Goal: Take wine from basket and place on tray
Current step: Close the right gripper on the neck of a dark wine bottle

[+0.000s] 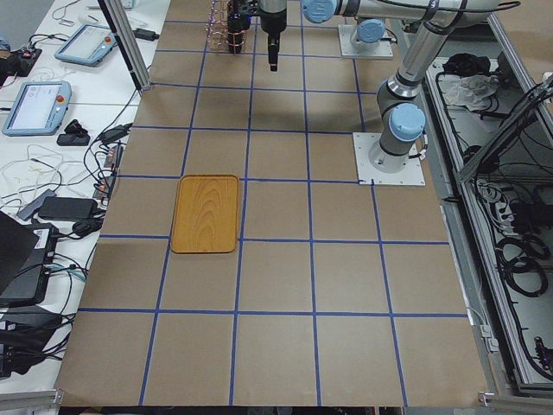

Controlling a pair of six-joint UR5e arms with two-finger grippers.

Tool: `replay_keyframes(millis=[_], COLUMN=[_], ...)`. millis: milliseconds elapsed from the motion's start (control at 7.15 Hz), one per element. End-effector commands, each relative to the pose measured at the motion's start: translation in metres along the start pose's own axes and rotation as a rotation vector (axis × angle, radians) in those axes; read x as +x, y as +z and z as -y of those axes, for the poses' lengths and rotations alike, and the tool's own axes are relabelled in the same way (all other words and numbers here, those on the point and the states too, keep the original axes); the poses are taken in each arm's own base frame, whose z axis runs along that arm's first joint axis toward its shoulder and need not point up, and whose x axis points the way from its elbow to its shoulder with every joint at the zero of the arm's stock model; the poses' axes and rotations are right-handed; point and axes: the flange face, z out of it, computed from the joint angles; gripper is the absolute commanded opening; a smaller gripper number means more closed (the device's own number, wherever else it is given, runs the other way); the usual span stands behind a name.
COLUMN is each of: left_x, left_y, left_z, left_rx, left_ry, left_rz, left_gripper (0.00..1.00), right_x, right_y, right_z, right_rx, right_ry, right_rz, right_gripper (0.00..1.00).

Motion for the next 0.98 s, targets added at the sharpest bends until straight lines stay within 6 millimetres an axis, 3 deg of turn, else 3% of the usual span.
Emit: replay_keyframes(millis=[0,280,699,839], left_x=[0.0000,0.0000,0.0000,0.0000], left_y=[-0.0001,-0.0001,-0.0001,-0.0001], left_z=[0.0000,0.0000,0.0000,0.0000], left_rx=[0.001,0.001,0.001,0.001], left_ry=[0.000,0.000,0.000,0.000], left_rz=[0.000,0.000,0.000,0.000], left_gripper=[1.00,1.00,1.00,1.00], right_x=[-0.0002,-0.0012,-0.0011,-0.0011], right_y=[0.0008,0.0017,-0.0003,-0.0010], right_z=[-0.0003,-0.0025,-0.0014,-0.0015], right_rx=[-0.005,-0.026,-0.022,-0.030], right_ry=[-0.001,0.000,0.000,0.000], right_rz=[0.002,0.012,0.014,0.017], right_gripper=[0.48,0.33,0.33,0.20])
